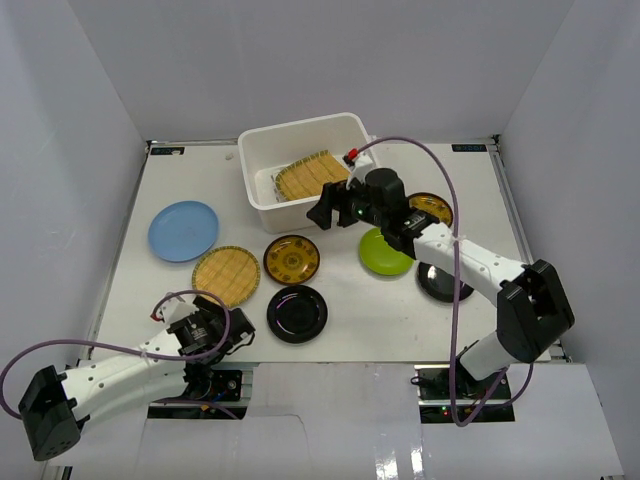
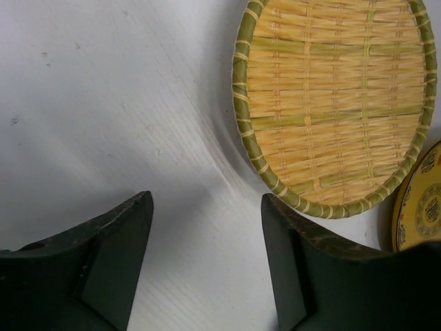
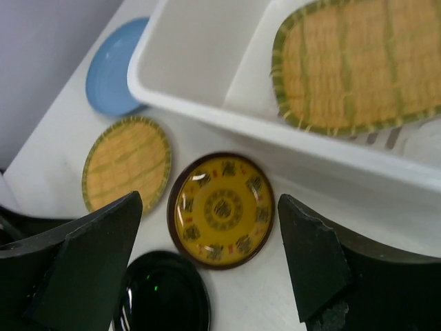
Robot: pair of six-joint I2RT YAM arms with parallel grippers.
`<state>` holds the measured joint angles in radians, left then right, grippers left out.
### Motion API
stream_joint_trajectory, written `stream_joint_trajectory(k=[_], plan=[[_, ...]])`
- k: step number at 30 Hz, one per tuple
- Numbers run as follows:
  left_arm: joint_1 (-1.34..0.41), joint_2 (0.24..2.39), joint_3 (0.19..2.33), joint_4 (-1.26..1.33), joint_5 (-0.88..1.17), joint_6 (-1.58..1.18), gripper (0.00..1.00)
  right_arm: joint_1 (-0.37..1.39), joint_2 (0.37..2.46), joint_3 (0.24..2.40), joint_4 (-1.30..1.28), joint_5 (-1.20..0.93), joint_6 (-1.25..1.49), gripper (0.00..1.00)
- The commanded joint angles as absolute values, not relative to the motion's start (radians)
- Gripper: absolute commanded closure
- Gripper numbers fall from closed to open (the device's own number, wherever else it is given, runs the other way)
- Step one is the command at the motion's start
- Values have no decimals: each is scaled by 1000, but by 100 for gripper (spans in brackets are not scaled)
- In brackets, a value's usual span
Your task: Place the plates into the plastic bin on the countertop
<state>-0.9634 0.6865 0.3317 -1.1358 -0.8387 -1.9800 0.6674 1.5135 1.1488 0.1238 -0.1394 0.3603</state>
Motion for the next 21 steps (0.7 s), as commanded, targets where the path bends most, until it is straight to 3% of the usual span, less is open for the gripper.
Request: stream_joint_trajectory(k=[1, 7, 14, 18, 19, 21], plan=[[-928, 707, 298, -993, -903, -2136, 29, 718, 1471, 1085, 212, -209, 361, 15], [-746, 695, 252, -663, -855, -1773, 31, 787, 1433, 1005, 219, -212, 350, 19], [-614, 672, 173, -359, -729, -1545, 32, 813, 1397, 963, 218, -216, 341, 21], [-532, 762, 164, -279, -644, -1490, 49, 813, 1397, 968, 206, -207, 337, 21], [-531, 784, 170, -279, -638, -1486, 58, 813, 1396, 969, 203, -206, 337, 21], [-531, 784, 186, -310, -630, -1477, 67, 813, 1391, 971, 196, -198, 336, 21]])
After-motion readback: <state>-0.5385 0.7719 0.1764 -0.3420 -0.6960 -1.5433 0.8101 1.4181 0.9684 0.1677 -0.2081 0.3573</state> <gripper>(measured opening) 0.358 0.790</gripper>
